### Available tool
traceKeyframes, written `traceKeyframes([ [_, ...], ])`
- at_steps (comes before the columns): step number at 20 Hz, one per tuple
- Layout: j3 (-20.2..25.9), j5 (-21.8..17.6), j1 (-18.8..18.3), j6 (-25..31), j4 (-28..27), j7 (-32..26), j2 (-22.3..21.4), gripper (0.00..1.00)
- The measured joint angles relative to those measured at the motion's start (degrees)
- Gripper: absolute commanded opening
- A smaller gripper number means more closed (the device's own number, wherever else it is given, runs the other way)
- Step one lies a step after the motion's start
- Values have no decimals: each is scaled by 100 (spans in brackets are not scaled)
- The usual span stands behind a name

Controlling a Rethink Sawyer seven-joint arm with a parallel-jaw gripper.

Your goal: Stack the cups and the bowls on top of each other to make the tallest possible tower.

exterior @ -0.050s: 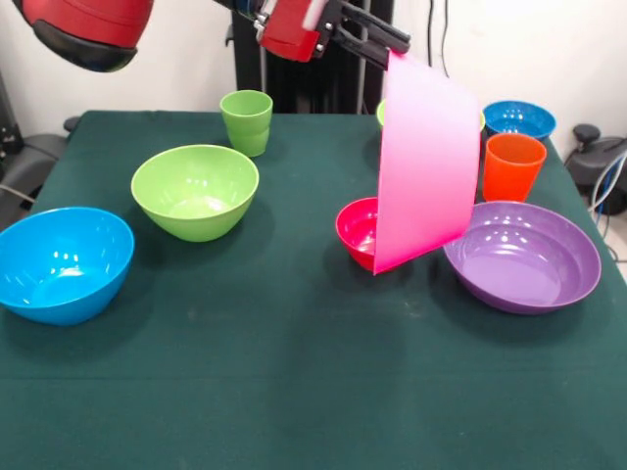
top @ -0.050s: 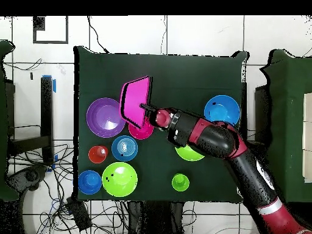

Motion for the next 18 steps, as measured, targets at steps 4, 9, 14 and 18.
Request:
traceKeyframes([
  [4, -7, -67, -1, 0, 0, -81, 90, 0],
  [9, -11, -208, -1, 0, -1, -138, 259, 0],
  [14, -13, -312, -1, 0, -2, -171, 373, 0],
  [18, -14, -327, -12, 0, -2, -209, 458, 0],
])
